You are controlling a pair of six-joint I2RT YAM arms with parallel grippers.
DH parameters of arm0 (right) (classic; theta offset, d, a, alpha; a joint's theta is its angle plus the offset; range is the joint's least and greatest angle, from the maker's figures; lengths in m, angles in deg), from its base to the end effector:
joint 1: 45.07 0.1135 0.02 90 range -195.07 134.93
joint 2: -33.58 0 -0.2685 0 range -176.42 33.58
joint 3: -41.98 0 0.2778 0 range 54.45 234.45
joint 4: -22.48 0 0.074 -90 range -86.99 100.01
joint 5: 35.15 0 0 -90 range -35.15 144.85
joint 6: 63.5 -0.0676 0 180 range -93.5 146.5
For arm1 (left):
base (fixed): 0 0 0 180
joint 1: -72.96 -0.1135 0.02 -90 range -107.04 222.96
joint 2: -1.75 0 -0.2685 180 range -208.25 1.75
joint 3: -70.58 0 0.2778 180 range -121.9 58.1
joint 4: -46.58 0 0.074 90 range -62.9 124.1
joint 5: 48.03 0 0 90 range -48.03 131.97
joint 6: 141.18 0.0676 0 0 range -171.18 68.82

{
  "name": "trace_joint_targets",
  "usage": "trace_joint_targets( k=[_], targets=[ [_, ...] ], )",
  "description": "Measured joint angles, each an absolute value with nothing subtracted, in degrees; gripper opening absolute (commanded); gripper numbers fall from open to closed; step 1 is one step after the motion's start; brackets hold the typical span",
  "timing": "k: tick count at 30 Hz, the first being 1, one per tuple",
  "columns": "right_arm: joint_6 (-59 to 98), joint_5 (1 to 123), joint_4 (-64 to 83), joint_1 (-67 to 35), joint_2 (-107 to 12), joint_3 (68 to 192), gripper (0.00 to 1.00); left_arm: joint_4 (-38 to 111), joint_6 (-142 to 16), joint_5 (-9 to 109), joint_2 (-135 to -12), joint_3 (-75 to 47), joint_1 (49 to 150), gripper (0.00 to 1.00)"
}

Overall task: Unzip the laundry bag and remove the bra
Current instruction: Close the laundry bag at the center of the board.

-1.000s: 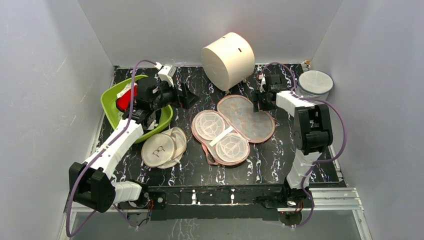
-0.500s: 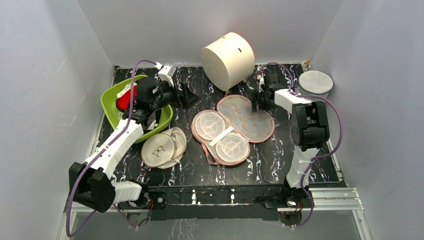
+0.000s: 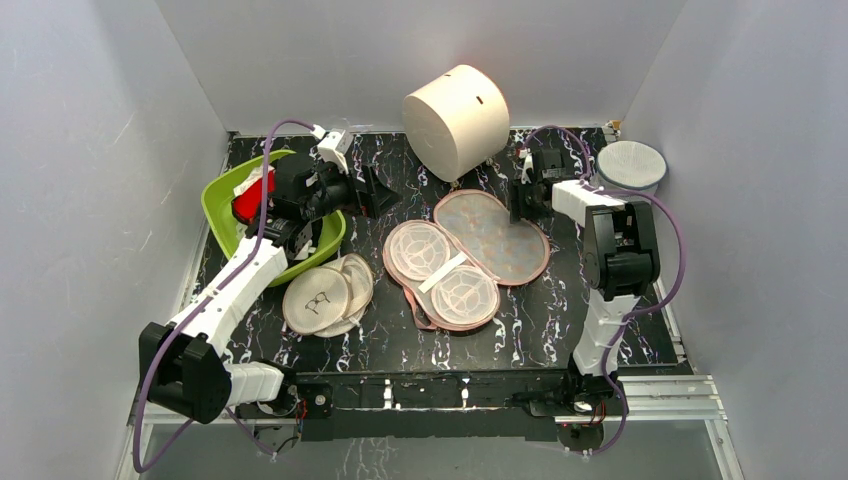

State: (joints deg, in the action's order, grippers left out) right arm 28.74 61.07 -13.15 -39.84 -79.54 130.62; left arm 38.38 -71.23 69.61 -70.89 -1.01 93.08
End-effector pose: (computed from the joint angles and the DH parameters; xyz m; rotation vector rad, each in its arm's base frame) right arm 0.4461 0.0482 0.1229 -0.2085 2.6105 0.1605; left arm 0.3177 -0.1498 0.3432 0.3708 1.7671 -0.9244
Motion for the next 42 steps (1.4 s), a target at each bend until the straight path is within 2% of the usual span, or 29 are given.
trace_joint_targets(
  k=[3,8,11,23,31,35,42],
  targets=[
    [28.0,61.7,-10.9,-40.0,-78.2,128.2,0.33,38.4,-71.3,69.6,-71.0,-1.0,93.1,0.98],
    [27.3,61.9,-11.8,-39.9,-75.2,124.9,0.08,38.4,-71.4,69.8,-71.1,-1.0,93.1,0.98],
    [26.5,60.9,-13.5,-39.9,-73.4,124.8,0.0,38.5,-71.4,69.9,-71.2,-1.0,93.1,0.98],
    [22.0,51.6,-21.7,-39.9,-53.0,121.3,0.0,38.8,-71.4,69.9,-72.1,-1.0,93.1,0.99],
    [18.4,51.9,-26.7,-37.9,-45.1,121.1,0.0,38.7,-71.5,69.7,-72.9,-1.0,93.1,0.98],
    [15.4,50.4,-28.5,-29.6,-45.9,121.7,0.0,38.6,-71.1,69.0,-73.0,-1.0,93.1,0.98],
    [9.3,46.6,-32.5,-9.4,-55.1,129.3,0.0,37.6,-70.0,66.3,-73.6,-1.0,93.1,0.98]
  ],
)
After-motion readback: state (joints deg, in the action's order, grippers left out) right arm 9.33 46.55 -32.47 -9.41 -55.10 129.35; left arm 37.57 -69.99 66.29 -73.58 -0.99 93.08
